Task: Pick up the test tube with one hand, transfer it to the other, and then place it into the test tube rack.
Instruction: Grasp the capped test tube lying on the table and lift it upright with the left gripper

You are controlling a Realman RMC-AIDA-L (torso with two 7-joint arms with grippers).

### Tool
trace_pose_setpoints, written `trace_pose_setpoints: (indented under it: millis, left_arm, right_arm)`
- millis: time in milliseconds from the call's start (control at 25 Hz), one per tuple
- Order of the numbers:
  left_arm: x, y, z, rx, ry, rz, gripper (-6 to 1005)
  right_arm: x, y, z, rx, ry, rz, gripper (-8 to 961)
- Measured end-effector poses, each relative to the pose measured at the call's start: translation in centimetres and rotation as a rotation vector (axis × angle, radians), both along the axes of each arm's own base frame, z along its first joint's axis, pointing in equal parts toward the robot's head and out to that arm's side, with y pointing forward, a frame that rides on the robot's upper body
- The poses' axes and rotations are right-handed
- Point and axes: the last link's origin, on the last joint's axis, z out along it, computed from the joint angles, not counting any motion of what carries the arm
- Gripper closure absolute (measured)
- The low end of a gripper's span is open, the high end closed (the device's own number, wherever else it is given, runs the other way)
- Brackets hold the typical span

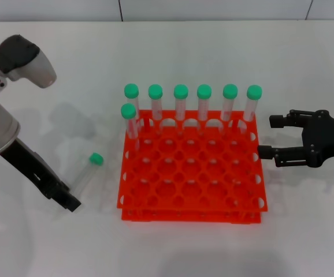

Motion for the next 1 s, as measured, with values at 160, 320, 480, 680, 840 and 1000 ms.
trace_pose_setpoints:
  millis: [160, 320, 480, 680, 840, 1000]
  left_arm:
    - [-0.05, -0.03, -0.10, -0.003, 0.002, 0.000, 485]
    - [-0.05, -0.03, -0.10, -0.004, 0.002, -0.001, 510]
    - [-0.06, -0.03, -0.09, -0.003, 0.002, 0.000, 541]
    - [-0.07, -0.03, -0.08, -0.003, 0.002, 0.001, 569]
    - [-0.08, -0.03, -0.04, -0.003, 0.003, 0.002, 591]
    - [-0.08, -0.08, -0.02, -0.006, 0.003, 0.005, 604]
  right_arm:
    - [0.04, -0.01, 0.00, 0.001, -0.001, -0.001, 119]
    - [0.03, -0.05, 0.00, -0.001, 0.000, 0.000, 119]
    - [0.03, -0.06, 0.00, -0.001, 0.000, 0.001, 121]
    - [0.02, -0.06, 0.00, -0.001, 0.001, 0.001, 122]
    - [0.02, -0.05, 0.00, 0.000, 0.001, 0.001, 123]
    - [0.02, -0.05, 0.01, 0.000, 0.001, 0.001, 125]
